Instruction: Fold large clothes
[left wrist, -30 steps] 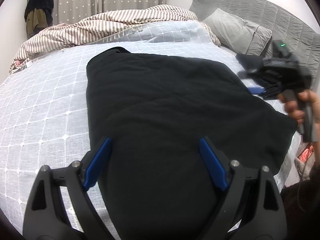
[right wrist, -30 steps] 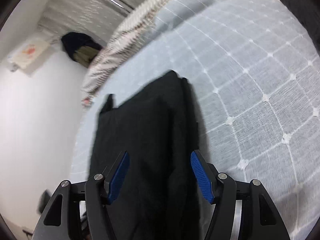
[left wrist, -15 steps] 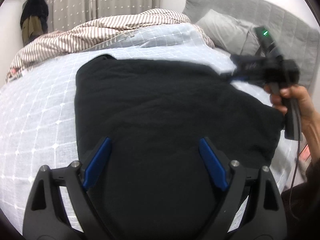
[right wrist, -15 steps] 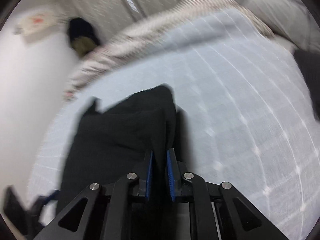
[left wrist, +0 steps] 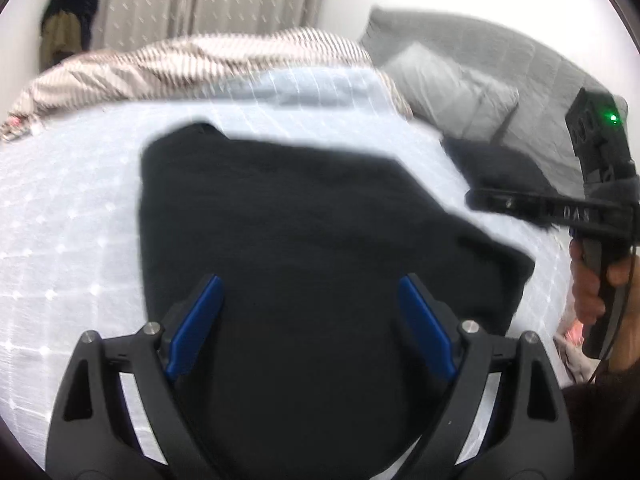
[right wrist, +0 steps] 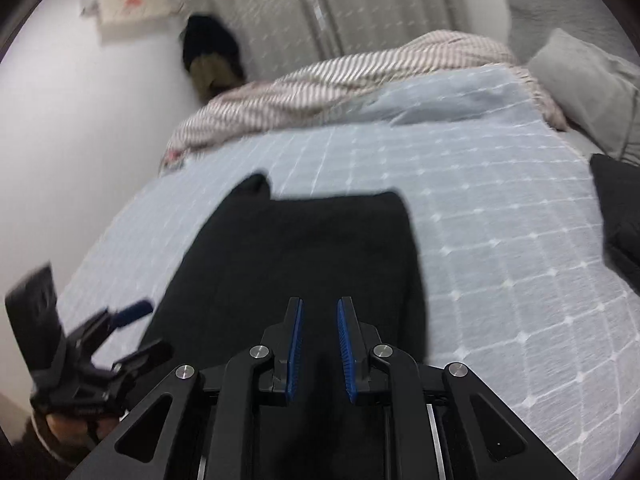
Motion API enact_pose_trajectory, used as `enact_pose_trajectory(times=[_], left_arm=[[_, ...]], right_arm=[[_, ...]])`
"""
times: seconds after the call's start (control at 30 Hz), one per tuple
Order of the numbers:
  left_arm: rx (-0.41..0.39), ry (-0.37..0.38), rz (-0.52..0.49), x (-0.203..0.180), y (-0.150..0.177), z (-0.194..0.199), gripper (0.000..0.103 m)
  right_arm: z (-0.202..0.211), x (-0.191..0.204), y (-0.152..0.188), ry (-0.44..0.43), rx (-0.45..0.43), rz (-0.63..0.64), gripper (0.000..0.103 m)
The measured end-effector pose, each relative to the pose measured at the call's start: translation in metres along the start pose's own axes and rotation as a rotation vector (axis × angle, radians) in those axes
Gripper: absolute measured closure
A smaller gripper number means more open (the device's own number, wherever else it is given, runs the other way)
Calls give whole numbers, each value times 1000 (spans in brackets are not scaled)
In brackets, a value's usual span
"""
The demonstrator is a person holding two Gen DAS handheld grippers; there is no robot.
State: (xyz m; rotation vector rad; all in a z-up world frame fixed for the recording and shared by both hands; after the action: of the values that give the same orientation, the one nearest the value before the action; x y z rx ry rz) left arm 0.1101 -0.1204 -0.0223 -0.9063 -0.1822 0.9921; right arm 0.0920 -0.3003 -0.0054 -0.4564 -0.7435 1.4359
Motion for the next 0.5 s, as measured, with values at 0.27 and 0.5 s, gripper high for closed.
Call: enact_pose_trajectory(times=[0.27, 0.5], left_arm=[[34, -22, 23, 22, 22, 24, 14], [38, 253, 391, 69, 17, 46, 2]], right_arm=[[-1, -49, 62, -31, 100, -121, 76], [32, -76, 47, -211, -20, -282, 14]])
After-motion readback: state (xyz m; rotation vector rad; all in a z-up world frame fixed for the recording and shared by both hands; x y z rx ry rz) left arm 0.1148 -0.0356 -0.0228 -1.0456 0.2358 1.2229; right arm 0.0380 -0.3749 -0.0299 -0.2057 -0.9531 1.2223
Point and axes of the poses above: each gripper's, at about its wrist camera, not at the fingertips, and z roughly against the way its jaws point, x to its left, y to its underside, the point moved 5 cm from there along -z, roughly the way its jaws point, and after that the axes turned 4 degrees about y, right-handed, at the moved point
